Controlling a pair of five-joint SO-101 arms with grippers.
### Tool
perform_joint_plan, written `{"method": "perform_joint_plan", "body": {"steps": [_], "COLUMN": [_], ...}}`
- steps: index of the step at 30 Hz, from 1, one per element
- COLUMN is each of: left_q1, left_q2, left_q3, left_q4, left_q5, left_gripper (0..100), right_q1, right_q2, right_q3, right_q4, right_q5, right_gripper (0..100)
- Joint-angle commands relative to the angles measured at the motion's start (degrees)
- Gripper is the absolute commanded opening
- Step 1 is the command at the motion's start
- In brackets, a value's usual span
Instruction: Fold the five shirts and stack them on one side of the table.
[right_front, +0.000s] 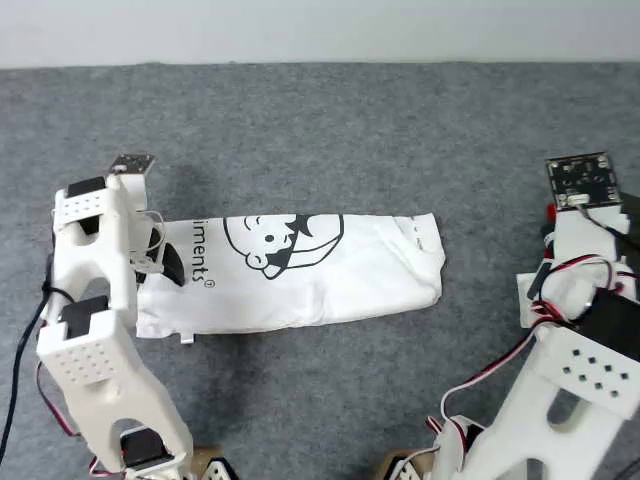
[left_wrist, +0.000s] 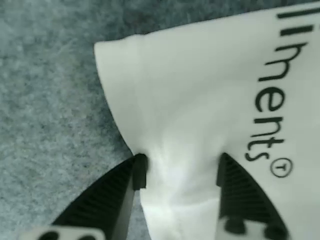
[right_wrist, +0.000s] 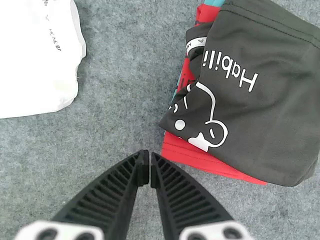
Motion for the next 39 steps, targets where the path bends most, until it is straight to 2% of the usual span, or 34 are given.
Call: {"method": "perform_joint_plan", "body": {"steps": [1,4,13,19,25,33,39], "left_q1": [0.1,-0.1,-4.7,-2.4,4.3,19.4,31.0], "left_q2": [3.5,4.1,4.1,4.1,-1.1,-15.0,-22.0], "left_q3": [-5.1,-7.8,-22.0,-34.3,-33.4,-19.8,-17.2], "left_q4": [1.4,2.2,10.0,20.5,20.7,20.6,20.6], "left_q5": [0.7,-1.0,-2.5,-2.5,-2.3,-1.9,2.5], "left_gripper": [12,1,1,1,1,1,1], "right_q1": [0.6,0.6,0.7,0.7,0.7,0.7,0.7], "right_q2": [-1.5,-1.6,-1.6,-1.6,-1.6,-1.6,-1.6], "right_q3": [-0.4,-0.4,-0.5,-0.5,-0.5,-0.5,-0.5], "right_q4": [-0.4,-0.4,-0.3,-0.4,-0.4,-0.4,-0.4], "right_q5": [-0.2,-0.2,-0.2,-0.2,-0.2,-0.2,-0.2], "right_gripper": [1.3,1.3,1.3,1.3,1.3,1.2,1.2]}}
